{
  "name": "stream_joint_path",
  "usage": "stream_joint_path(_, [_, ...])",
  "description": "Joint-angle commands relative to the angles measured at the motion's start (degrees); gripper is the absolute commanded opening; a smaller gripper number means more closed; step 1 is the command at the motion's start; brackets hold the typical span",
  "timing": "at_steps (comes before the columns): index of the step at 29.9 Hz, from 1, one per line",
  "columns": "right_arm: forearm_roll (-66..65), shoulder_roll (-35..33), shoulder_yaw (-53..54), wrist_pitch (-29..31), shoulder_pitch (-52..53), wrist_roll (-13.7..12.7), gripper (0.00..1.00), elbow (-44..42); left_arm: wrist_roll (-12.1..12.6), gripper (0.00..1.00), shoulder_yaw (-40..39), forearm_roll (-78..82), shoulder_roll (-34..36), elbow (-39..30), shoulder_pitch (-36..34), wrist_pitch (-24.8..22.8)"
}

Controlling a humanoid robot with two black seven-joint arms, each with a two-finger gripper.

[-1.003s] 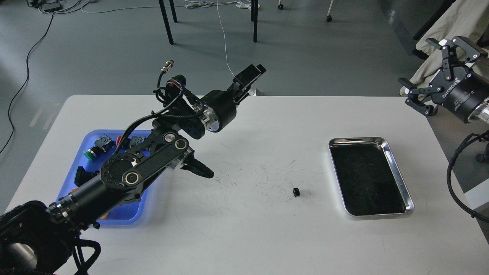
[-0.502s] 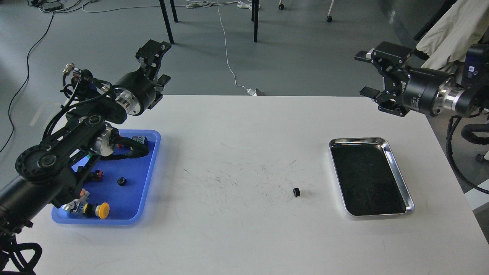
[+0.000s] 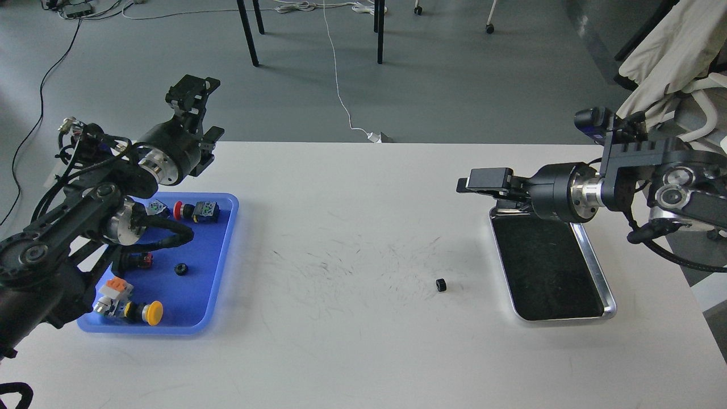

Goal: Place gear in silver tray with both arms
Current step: 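Reach the right gripper down to the black gear and grasp it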

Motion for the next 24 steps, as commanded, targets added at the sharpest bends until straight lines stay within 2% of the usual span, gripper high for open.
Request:
stream_joint_path(1, [-0.1, 5.0, -5.8, -0.1, 3.3, -0.1, 0.97, -0.8, 0.0, 0.98, -0.7, 0.0, 0.2, 0.1, 0.0, 0.0])
stream_joint_path(12, [0.0, 14.0, -16.8, 0.4, 5.6, -2.4, 0.93, -4.5, -0.1, 0.98, -0.8, 0.0, 0.1, 0.1, 0.5, 0.3])
stream_joint_path(24, [0.1, 22.1, -20.7, 0.5, 5.0, -2.8, 0.87, -10.4, -0.1, 0.98, -0.8, 0.0, 0.0, 0.1, 1.1, 0.3])
